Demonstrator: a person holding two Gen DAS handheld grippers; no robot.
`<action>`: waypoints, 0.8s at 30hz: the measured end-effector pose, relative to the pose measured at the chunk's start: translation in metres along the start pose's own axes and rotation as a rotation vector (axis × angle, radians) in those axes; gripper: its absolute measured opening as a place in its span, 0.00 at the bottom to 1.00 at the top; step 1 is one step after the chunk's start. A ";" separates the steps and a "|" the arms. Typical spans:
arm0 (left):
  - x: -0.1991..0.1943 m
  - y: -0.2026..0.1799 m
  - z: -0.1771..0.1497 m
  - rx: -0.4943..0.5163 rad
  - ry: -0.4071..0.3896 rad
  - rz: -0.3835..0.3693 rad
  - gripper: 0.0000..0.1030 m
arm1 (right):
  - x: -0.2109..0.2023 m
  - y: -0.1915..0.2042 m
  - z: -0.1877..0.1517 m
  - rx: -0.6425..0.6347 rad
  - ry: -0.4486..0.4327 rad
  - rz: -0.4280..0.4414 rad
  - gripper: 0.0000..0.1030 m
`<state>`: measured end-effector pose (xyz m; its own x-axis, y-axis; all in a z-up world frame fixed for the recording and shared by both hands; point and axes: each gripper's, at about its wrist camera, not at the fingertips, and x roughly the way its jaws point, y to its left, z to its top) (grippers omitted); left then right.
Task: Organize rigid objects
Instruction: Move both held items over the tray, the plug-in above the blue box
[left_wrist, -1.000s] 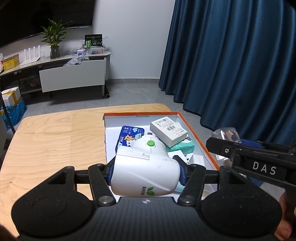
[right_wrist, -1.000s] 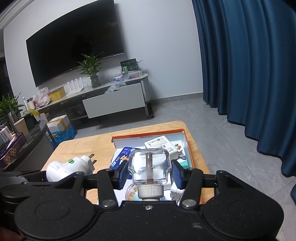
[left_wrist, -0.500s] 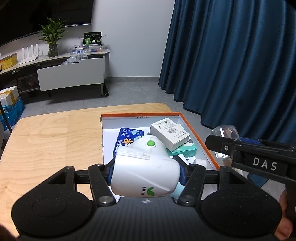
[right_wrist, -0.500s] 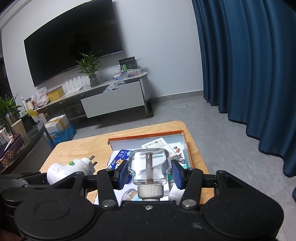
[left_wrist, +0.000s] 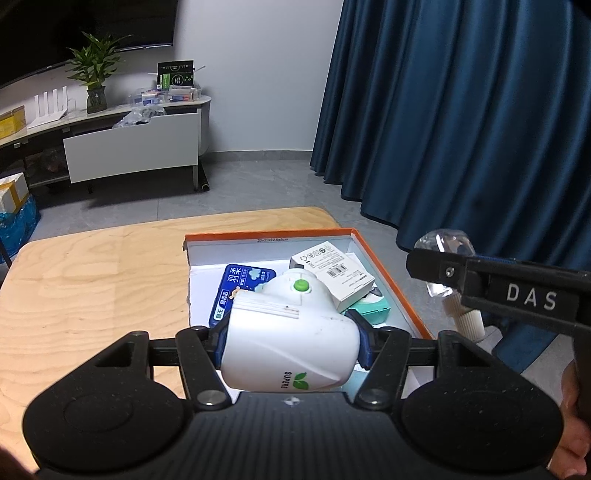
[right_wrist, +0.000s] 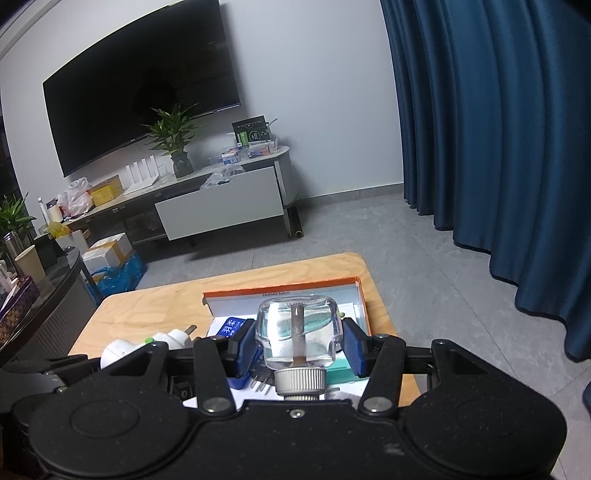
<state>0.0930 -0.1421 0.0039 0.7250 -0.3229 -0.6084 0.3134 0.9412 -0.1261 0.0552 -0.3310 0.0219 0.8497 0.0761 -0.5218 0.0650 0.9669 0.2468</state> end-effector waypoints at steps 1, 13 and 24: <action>0.001 0.000 0.000 0.000 0.001 -0.001 0.59 | 0.001 -0.001 0.001 0.001 0.001 0.001 0.58; 0.014 0.002 0.007 -0.004 0.014 -0.010 0.59 | 0.018 -0.005 0.009 0.001 0.018 0.002 0.58; 0.026 0.004 0.009 -0.014 0.031 -0.017 0.59 | 0.044 -0.009 0.017 -0.001 0.043 0.000 0.58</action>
<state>0.1189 -0.1479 -0.0053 0.7000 -0.3357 -0.6304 0.3164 0.9371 -0.1476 0.1013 -0.3410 0.0105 0.8266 0.0861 -0.5562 0.0645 0.9672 0.2455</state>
